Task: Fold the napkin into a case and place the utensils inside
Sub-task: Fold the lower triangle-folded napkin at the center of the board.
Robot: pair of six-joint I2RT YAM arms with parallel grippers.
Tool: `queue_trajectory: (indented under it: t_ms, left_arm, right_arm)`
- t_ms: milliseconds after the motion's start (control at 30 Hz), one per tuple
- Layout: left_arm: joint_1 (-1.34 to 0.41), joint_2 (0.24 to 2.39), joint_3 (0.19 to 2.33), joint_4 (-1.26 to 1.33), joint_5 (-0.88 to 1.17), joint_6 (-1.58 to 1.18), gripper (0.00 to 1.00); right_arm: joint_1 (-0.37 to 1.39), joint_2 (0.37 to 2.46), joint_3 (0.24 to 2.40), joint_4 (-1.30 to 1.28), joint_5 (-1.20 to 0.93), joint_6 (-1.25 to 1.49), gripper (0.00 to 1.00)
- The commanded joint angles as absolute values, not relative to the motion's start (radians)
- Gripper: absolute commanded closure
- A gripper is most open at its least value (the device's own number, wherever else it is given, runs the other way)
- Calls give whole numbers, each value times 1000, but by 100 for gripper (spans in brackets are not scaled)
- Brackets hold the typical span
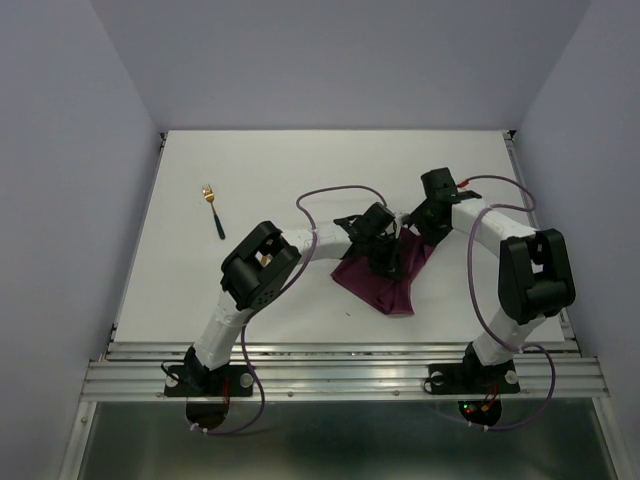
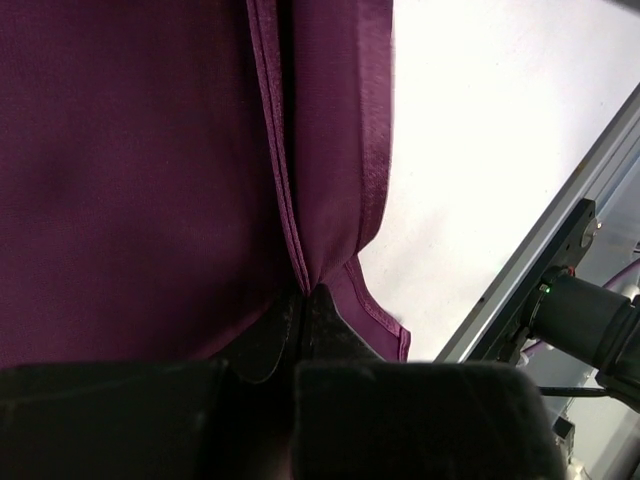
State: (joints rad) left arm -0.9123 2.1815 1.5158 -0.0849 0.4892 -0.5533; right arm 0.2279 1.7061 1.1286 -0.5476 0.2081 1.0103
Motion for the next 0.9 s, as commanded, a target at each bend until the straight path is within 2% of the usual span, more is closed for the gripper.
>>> queue_trajectory:
  t_ms: [0,200,367,533,667,733,867]
  left_arm:
    - [-905,2138,1494,-54,523,-534,100]
    - [-900,2140,1486,-41,540,-529,100]
    - [-899,2144,1488,-32,561,-522,100]
    - [-896,2146,1485,-34,572,-515,100]
    - [-890,2145,1480,-32,572,-518,100]
    - [-888,2143,1485,-31,578,-520,100]
    - [-888,2143,1486,-29,583,-520,100]
  right_arm:
    - [219,1640,1111,-515,193,989,39]
    - [219,1618,1072,-514,176,979,39]
    - [219,1539,996,-425,88,918,28]
    - [219,1427,945,-416,68,856,22]
    - [219,1338,902,-417,66,812,6]
    - [219,1307,879,-416,60,796,2]
    - [219,1247,804,-414,22,758,0]
